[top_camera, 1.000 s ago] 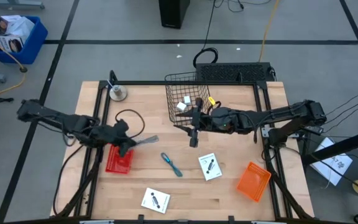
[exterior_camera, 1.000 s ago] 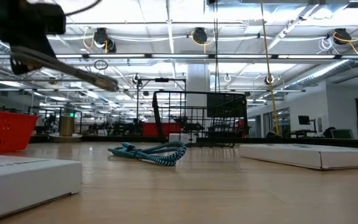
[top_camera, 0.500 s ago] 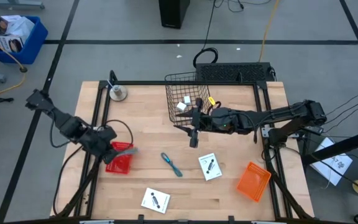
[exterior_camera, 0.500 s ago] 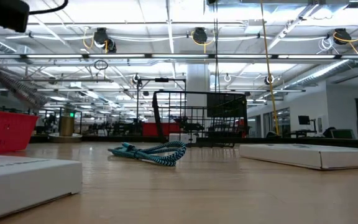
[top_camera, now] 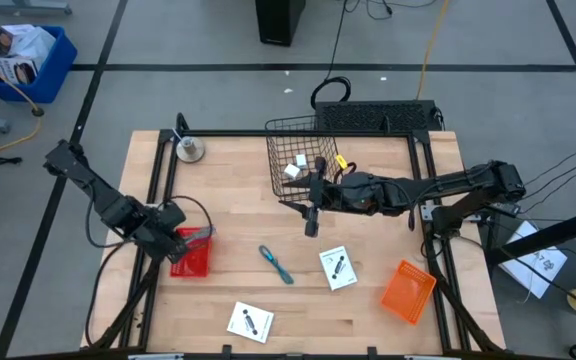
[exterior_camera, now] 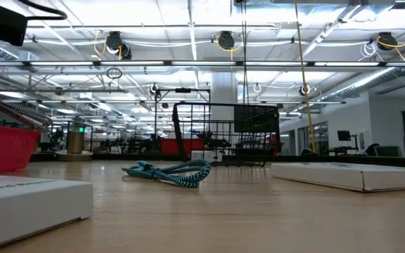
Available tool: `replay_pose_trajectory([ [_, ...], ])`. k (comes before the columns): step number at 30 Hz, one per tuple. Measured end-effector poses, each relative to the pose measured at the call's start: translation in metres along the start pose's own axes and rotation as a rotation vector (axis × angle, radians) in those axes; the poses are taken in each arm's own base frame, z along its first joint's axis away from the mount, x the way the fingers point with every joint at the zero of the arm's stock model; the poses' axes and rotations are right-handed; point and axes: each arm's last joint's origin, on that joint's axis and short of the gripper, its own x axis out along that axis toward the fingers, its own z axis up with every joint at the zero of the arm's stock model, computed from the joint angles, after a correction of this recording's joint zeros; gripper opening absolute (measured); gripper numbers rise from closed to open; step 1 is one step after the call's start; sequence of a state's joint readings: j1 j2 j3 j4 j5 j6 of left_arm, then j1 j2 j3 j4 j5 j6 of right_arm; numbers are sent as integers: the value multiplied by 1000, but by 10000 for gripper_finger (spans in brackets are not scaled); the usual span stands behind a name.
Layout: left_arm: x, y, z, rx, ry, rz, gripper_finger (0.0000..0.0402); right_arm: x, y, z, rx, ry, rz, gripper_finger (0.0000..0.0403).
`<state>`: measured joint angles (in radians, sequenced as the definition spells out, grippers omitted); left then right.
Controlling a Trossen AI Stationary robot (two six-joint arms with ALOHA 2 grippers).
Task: Pick and place items into bin
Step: Put the white black striped charger wire into the red basket
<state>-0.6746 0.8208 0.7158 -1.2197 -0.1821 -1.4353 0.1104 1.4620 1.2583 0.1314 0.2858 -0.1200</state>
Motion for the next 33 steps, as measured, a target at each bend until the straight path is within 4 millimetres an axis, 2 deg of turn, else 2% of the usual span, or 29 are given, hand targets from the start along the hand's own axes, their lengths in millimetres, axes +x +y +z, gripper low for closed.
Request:
replay_pose_trajectory([
  [5,6,-8,-3,16,88,14,32,0,0,0,0,0,0,177],
  [10,11,-12,-3,31,90,37,34,0,0,0,0,0,0,178],
  [14,13,-19,-2,91,85,-7,48,0,0,0,-1,-4,0,180],
  [19,17,-21,-2,104,83,22,65,0,0,1,0,-15,-2,177],
  [29,25,-17,0,102,63,198,138,1,1,-3,-5,-75,-10,178],
  [33,28,-18,2,103,40,212,173,1,1,-4,-25,-89,-13,177],
])
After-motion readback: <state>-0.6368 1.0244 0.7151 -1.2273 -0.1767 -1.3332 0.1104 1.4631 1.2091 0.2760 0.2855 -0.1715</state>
